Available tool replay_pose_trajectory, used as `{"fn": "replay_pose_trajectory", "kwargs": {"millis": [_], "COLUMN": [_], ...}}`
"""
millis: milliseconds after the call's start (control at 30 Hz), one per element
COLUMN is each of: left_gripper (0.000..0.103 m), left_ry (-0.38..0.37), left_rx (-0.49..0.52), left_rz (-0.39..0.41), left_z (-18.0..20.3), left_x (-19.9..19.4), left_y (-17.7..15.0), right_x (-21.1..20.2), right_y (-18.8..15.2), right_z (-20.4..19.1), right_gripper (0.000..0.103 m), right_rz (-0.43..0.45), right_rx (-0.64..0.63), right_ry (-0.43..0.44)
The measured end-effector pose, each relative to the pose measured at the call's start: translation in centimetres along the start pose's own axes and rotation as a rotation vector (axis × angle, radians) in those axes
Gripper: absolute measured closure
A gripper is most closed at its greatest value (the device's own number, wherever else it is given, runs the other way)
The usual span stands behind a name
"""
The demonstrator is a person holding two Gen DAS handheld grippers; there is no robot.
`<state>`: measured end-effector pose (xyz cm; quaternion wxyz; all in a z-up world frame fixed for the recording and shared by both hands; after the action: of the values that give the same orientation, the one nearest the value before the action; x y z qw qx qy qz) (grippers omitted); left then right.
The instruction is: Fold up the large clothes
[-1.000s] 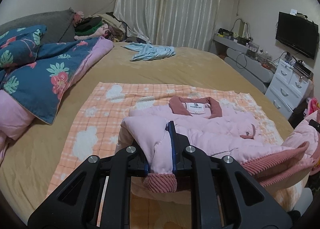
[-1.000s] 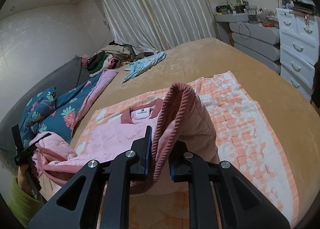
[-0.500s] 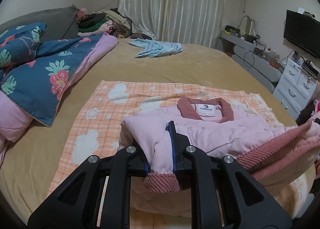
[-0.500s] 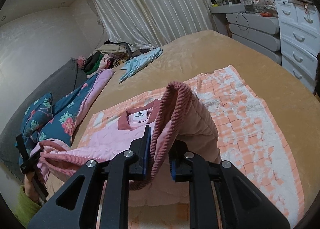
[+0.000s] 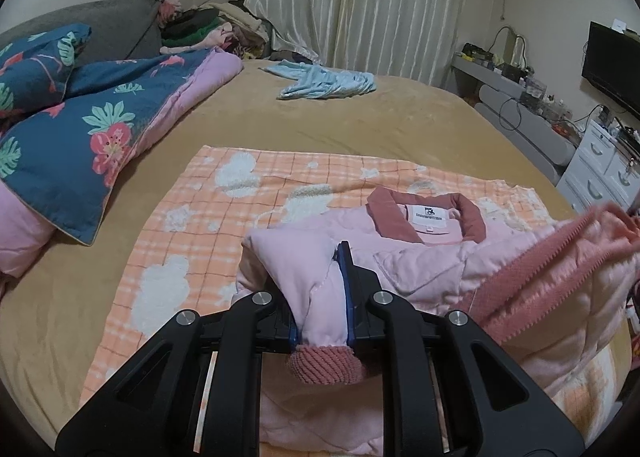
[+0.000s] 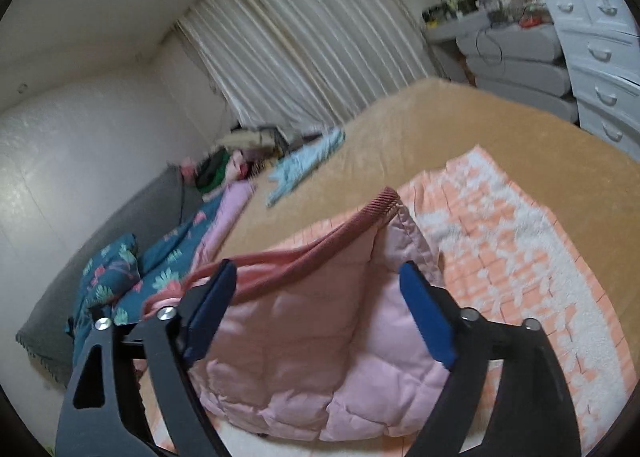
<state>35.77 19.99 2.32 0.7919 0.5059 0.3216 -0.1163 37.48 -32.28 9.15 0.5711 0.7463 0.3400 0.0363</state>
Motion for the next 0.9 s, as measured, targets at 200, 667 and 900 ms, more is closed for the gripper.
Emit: {"fn": "replay_pose_trajectory", "kwargs": {"millis": [200, 667, 900], "left_gripper": [0.092, 0.082, 0.078], "left_ry": [0.022, 0.006, 0.002], "left_rx": [-0.017, -0.052, -0.042], "left_rz": [-0.014, -0.029, -0.032], "left_z": [-0.6, -0.4, 0.4], "left_x": [1.6, 3.0, 2.6], "left_y": [0.1, 0.2, 0.5], "right_x": [1.3, 7.4, 8.4], "right_y": [-6.2, -12.4, -13.1], "right_z": [2.3, 4.1, 3.9], "right_gripper": [0.014, 0.014, 0.014], "right_rz": [-0.081, -0.219, -0.244], "right_rx": [-0.082, -0.160, -0.184], "right_ry": [-0.153, -0.241, -0.233]}}
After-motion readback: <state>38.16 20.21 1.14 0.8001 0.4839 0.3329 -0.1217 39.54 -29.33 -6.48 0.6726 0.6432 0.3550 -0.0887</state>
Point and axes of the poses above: each gripper's, at about its wrist camera, not at the fingertips, and x roughly the way its jaws point, z to its right, y to its top, the point moved 8 cm from there along x, roughly the way its jaws point, and after that the axes turned 13 degrees about -x, right-handed, at the moved point
